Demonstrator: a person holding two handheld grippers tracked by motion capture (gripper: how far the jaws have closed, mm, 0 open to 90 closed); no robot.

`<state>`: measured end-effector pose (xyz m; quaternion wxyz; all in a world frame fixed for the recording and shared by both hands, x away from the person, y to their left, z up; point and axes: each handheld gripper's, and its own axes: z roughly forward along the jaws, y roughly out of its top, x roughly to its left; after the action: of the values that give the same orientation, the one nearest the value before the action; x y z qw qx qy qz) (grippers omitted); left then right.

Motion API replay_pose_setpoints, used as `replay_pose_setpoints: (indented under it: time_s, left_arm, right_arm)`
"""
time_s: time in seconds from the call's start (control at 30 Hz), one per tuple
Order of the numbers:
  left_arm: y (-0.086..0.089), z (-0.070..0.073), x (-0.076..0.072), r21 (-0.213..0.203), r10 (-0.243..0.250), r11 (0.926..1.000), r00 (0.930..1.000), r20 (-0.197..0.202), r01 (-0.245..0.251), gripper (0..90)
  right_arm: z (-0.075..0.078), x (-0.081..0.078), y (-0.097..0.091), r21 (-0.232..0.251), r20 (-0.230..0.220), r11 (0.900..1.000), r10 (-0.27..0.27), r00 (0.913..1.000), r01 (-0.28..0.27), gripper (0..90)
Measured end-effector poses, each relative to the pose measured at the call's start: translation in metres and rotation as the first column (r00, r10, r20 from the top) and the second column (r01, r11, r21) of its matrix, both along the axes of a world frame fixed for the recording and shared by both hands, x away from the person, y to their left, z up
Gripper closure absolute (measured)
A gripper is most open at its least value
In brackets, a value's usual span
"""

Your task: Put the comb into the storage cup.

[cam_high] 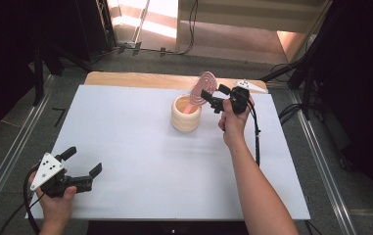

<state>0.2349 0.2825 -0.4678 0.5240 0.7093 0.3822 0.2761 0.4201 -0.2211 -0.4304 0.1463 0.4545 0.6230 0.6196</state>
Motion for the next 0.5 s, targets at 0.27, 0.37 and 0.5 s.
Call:
replay_pose_setpoints:
  time_s: [0.27,0.37,0.5]
  left_arm:
    - [-0.001,0.0,0.0,-0.002,0.0,1.0,1.0,0.001,0.0,0.1]
    - [-0.001,0.0,0.0,-0.002,0.0,1.0,1.0,0.001,0.0,0.1]
    - [-0.002,0.001,0.0,-0.002,-0.003,1.0,1.0,0.004,0.003,0.1]
  right_arm:
    - [0.004,-0.021,-0.011,-0.055,0.032,0.9985,0.005,0.9995,-0.003,0.0]
    - [0.004,-0.03,-0.015,-0.079,0.041,0.9968,0.009,0.9991,-0.005,0.0]
    - [0.002,-0.042,-0.02,-0.097,0.057,0.9953,0.009,0.9984,-0.004,0.0]
